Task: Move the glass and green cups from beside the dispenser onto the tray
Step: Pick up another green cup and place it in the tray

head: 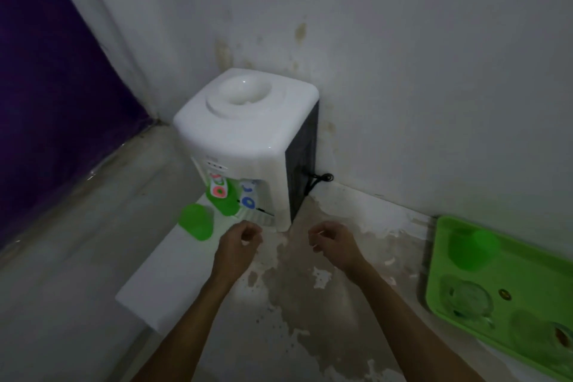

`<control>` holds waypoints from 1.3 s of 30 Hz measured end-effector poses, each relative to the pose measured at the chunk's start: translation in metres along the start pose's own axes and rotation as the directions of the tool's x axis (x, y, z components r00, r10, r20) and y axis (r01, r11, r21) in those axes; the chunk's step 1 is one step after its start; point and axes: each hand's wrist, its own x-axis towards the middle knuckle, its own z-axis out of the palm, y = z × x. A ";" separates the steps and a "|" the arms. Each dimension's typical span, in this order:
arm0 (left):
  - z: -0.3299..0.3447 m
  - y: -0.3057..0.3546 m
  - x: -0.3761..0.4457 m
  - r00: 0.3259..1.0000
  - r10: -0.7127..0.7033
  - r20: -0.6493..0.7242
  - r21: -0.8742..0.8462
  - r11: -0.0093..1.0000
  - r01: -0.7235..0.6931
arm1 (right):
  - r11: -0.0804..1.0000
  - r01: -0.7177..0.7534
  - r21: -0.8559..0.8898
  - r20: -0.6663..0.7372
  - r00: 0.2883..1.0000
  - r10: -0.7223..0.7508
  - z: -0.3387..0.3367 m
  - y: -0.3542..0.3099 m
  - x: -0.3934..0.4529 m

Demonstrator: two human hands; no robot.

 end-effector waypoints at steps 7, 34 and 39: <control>-0.026 -0.013 0.028 0.986 0.040 -0.162 0.279 0.960 0.007 | 1.000 -0.011 0.004 0.106 0.994 0.010 0.031 -0.007 0.010; 0.001 -0.035 0.059 0.999 -0.036 0.024 0.522 0.853 0.018 | 0.997 -0.036 -0.067 0.062 0.997 0.040 0.000 0.018 0.023; -0.003 -0.032 0.060 0.997 -0.069 0.016 0.521 0.852 0.050 | 0.998 -0.035 -0.055 0.053 0.998 0.038 -0.002 0.019 0.021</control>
